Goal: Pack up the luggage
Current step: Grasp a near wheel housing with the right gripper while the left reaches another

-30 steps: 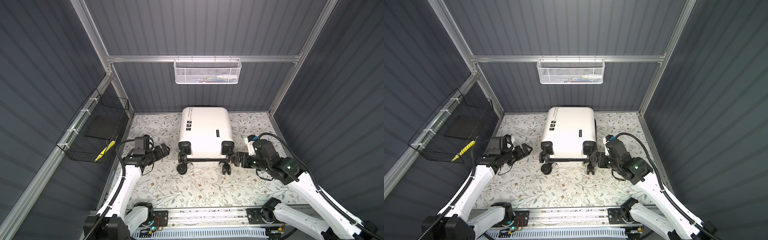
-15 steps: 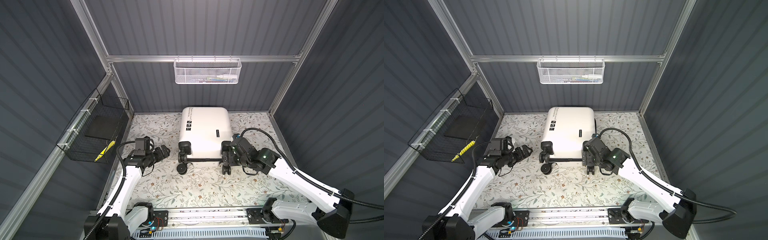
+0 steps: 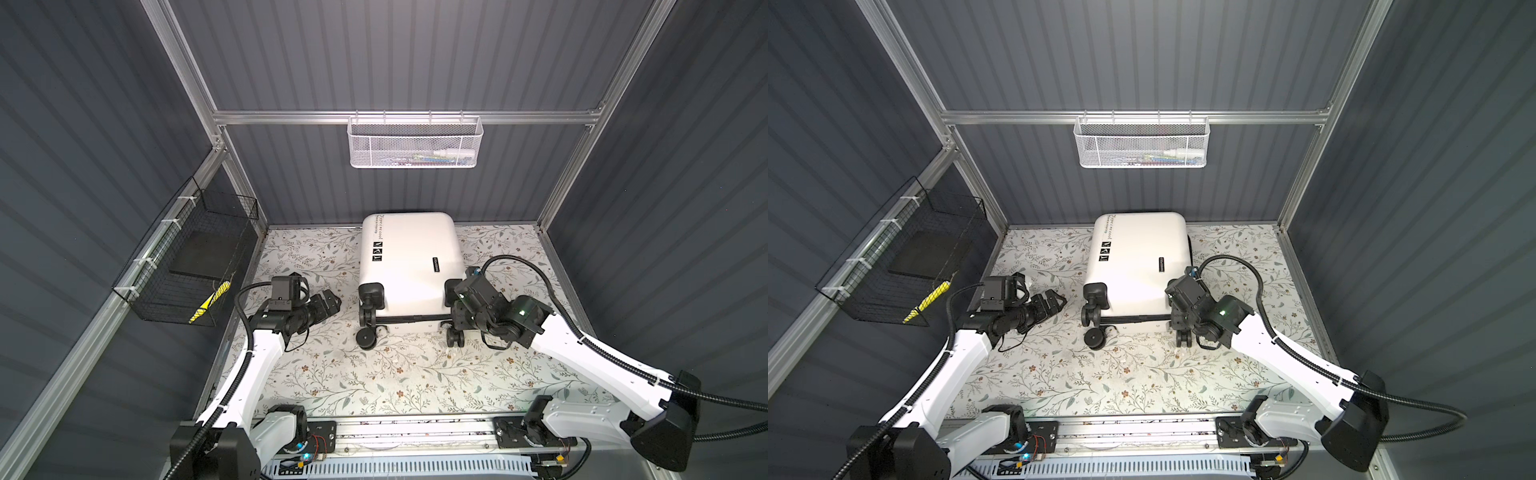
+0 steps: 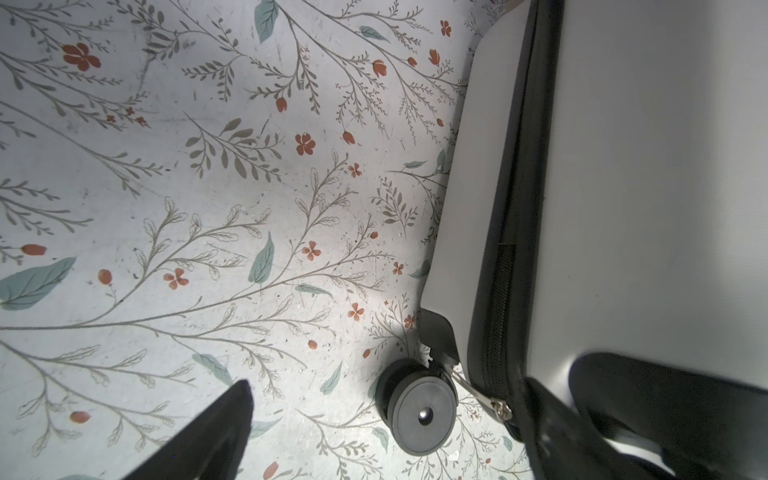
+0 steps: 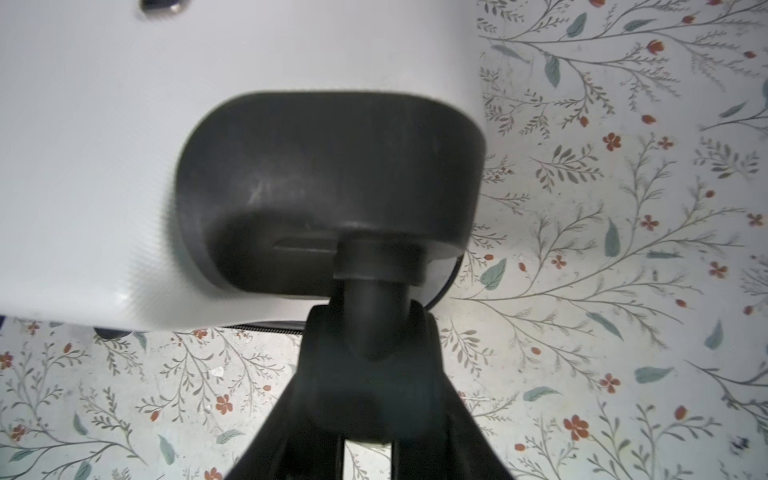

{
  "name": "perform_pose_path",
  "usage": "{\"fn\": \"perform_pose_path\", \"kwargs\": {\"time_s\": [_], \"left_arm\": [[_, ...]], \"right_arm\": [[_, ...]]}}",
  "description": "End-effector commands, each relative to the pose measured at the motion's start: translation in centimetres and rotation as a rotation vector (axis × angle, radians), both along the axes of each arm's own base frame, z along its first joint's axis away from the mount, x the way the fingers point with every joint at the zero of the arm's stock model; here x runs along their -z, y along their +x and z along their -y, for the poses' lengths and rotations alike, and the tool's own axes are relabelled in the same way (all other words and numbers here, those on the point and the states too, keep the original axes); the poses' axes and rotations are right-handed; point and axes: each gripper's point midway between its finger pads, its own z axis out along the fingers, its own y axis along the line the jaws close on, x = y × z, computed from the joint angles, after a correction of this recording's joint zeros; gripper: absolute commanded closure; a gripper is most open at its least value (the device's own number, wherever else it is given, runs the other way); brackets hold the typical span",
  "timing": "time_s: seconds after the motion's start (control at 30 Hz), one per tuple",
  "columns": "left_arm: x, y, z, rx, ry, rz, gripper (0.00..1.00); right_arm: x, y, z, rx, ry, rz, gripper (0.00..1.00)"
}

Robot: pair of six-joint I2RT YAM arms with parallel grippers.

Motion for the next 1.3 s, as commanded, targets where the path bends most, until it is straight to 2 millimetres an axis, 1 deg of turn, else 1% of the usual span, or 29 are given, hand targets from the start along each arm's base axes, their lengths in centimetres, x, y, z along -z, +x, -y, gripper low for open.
{"fn": "perform_pose_path", "kwargs": {"time_s": [0.0, 0.2, 0.33, 0.4, 0.47, 0.57, 0.73, 0.8, 1.03, 1.13, 1.27], "left_arm": [[0.4, -0.1, 0.3, 0.014, -0.018, -0.009, 0.0], [0.3, -0.1, 0.7, 0.044, -0.025, -0.008, 0.0], [0.5, -0.3, 0.9, 0.062, -0.03, -0.009, 0.0], [0.6, -0.3, 1.1, 0.069, -0.036, 0.0, 0.0], [0.5, -0.4, 1.7, 0.096, -0.067, 0.011, 0.0], [0.4, -0.6, 2.2, 0.11, -0.085, 0.028, 0.0], [0.2, -1.0, 2.3, 0.099, -0.019, 0.103, 0.0], [0.2, -1.3, 2.3, 0.087, 0.0, 0.132, 0.0], [1.8, -2.3, 2.8, 0.085, -0.007, 0.207, 0.01], [2.4, -2.4, 3.0, 0.085, -0.023, 0.264, 0.06], [2.0, -2.5, 3.5, 0.095, -0.052, 0.364, 0.1]], "right_arm": [[-1.1, 0.8, 0.1, -0.021, -0.037, 0.037, 0.84], [-3.5, 2.2, 0.3, -0.018, -0.029, 0.084, 0.85], [-5.3, 2.7, -0.1, -0.035, -0.005, 0.115, 0.85], [-5.6, 2.9, -0.4, -0.041, -0.001, 0.118, 0.86], [-5.4, 3.1, -0.6, -0.044, 0.001, 0.109, 0.86], [-4.8, 3.2, -0.8, -0.044, 0.012, 0.095, 0.86], [-2.7, 3.5, -0.8, -0.027, 0.047, 0.051, 0.87], [-2.3, 3.5, -0.6, -0.022, 0.05, 0.043, 0.87], [-1.2, 3.1, -0.4, -0.016, 0.06, 0.013, 0.87], [-1.0, 2.9, -0.3, -0.014, 0.068, 0.01, 0.87], [-0.8, 2.7, -0.2, -0.01, 0.08, 0.004, 0.87]]}}
